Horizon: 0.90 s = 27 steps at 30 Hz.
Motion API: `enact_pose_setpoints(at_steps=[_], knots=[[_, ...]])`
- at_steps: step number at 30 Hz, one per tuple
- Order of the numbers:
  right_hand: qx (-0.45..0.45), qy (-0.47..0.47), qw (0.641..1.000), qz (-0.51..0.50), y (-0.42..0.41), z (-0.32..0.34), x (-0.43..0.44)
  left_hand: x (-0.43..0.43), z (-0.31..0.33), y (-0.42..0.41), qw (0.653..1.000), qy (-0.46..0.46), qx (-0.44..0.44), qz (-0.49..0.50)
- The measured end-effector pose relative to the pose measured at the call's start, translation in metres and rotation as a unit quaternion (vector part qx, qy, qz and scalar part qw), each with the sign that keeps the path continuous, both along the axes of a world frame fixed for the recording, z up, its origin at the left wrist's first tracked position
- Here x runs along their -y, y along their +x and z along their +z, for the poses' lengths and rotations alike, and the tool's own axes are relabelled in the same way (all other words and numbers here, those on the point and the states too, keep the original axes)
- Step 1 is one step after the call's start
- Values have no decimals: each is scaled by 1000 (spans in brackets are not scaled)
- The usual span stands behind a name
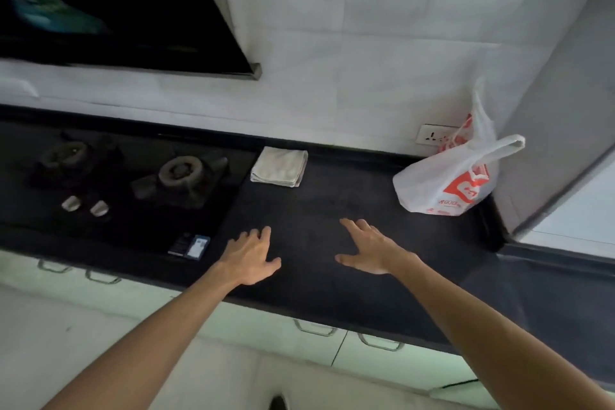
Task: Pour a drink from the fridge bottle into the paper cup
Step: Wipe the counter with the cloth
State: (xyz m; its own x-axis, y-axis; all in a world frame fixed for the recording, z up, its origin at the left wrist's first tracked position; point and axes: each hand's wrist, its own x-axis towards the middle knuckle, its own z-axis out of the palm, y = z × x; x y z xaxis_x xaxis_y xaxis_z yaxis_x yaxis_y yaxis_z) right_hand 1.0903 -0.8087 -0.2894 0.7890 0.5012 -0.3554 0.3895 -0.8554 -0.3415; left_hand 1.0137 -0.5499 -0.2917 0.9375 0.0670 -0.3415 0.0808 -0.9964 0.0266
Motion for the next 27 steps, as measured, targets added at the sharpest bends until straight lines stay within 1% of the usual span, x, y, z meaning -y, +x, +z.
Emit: enact_pose_setpoints(at_steps=[4, 10, 13, 19, 22, 25, 27], knots=[[-22, -9, 1000, 11, 6, -20, -11, -13, -18, 5, 1000, -2, -21, 10], [-57, -10, 998, -19, 23, -43, -6, -35, -42, 35, 999, -4, -35, 14], [-57, -5, 998, -40, 34, -55, -6, -44, -60, 53, 999, -10, -34, 25], [-10, 9, 996, -83, 50, -85, -15, -56, -112, 90, 997, -30, 27, 64], [7, 20, 995, -94, 59, -102, -25, -67, -137, 105, 995, -42, 52, 68], [16, 49, 992, -116, 77, -115, -43, -75, -160, 110, 994, -44, 71, 65], [38, 81, 987, -134, 93, -121, -58, -78, -169, 108, 993, -46, 88, 65]])
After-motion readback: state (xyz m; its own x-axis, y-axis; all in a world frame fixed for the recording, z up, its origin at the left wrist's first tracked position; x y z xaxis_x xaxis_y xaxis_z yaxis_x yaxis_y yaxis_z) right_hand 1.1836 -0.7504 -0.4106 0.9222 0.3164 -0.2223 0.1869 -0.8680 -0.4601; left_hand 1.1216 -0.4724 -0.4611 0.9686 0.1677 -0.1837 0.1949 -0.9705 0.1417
